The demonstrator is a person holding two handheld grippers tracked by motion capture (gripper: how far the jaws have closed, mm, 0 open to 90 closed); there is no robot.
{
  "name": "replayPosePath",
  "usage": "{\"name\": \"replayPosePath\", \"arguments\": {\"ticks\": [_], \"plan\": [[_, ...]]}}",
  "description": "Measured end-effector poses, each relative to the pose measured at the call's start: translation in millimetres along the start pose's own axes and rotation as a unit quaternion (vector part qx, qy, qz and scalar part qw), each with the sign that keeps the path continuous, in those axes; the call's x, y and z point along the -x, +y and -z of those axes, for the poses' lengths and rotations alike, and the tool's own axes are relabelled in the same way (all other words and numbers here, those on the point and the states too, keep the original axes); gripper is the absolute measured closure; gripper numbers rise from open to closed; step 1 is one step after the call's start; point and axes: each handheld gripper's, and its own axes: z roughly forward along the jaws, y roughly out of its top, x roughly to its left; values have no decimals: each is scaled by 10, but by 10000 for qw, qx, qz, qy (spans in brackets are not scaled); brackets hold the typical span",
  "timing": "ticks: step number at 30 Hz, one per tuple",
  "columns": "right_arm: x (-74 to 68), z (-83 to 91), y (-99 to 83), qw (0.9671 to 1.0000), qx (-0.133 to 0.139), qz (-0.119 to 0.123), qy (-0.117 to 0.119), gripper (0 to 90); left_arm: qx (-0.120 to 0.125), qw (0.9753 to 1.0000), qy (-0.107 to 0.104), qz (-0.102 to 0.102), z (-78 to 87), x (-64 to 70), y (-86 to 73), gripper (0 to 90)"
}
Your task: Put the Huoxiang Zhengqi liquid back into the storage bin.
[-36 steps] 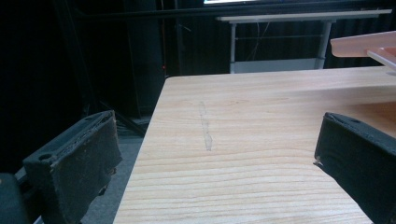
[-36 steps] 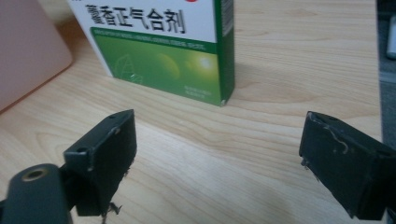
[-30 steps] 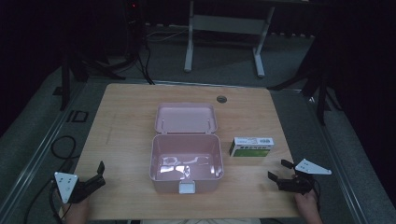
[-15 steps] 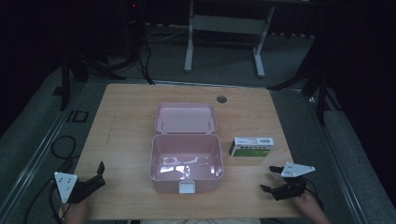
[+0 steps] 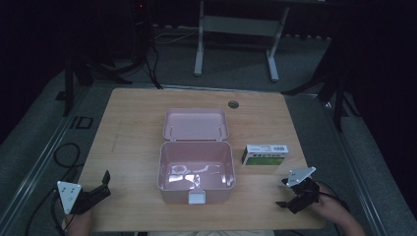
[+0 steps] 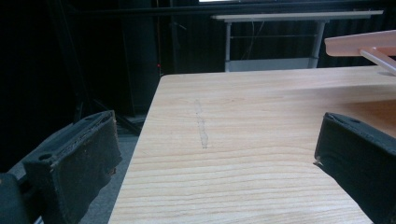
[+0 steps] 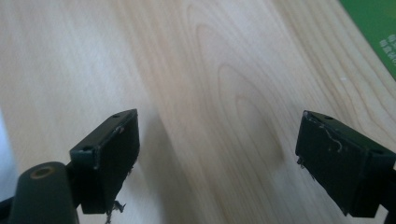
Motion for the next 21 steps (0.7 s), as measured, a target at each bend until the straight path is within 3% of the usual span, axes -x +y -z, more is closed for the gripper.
{"name": "replayPosePath", "arguments": {"ticks": [4, 11, 17, 21], "plan": [[-3, 72, 129, 9977, -607, 298, 70, 133, -11, 10000, -15, -5, 0, -1, 0, 2], [-6, 117, 302, 9848, -1611, 621, 169, 131, -16, 10000, -24, -1, 0, -2, -1, 2], [-2, 181, 484, 9748, -2065, 779, 328, 131, -27, 10000, -27, -8, 0, -3, -1, 2], [-6, 228, 598, 9704, -2211, 831, 501, 129, -23, 10000, -40, 6, 0, -4, -1, 2]]}}
